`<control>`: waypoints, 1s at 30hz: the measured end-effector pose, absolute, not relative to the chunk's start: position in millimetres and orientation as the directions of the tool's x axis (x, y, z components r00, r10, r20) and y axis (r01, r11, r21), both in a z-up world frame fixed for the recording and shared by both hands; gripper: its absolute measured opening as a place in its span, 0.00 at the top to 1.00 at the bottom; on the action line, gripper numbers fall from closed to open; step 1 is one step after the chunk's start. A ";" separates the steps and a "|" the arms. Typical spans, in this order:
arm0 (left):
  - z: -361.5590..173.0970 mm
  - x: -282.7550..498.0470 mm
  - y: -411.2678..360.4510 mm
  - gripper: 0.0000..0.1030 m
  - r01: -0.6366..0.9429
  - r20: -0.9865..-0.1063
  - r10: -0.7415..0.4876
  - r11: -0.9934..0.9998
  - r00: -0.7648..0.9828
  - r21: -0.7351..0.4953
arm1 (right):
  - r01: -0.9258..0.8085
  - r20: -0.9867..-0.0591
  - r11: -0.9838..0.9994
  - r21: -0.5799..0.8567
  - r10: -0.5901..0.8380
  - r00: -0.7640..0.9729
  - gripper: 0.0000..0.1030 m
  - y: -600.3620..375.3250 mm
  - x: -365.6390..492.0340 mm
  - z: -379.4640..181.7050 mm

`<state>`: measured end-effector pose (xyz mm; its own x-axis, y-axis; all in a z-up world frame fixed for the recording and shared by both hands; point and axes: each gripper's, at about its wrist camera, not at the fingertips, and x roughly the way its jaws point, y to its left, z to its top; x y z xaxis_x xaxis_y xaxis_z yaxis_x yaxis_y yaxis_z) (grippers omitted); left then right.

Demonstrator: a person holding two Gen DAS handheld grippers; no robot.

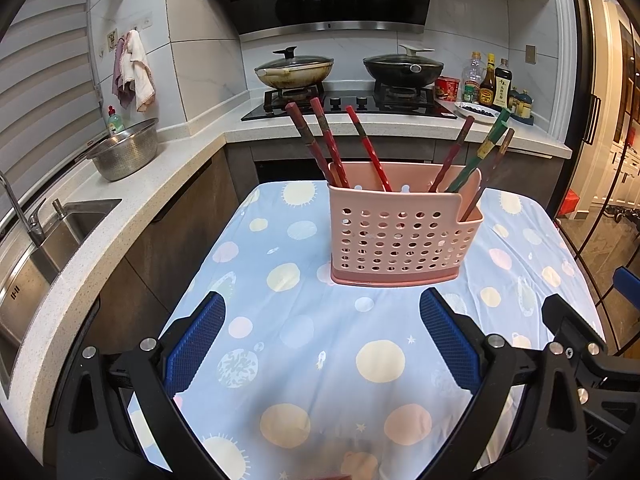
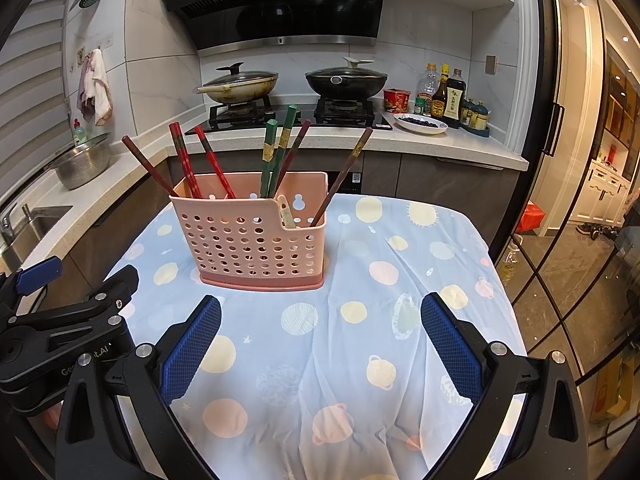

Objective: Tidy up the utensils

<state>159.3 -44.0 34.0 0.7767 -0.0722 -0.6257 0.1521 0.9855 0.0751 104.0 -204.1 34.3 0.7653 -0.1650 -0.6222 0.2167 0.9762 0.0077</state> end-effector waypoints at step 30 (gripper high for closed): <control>34.3 155.7 -46.3 0.09 0.130 -0.627 -0.044 0.987 0.778 0.091 | 0.217 -0.623 0.976 0.001 -0.169 0.764 0.06 -202.8 104.3 33.6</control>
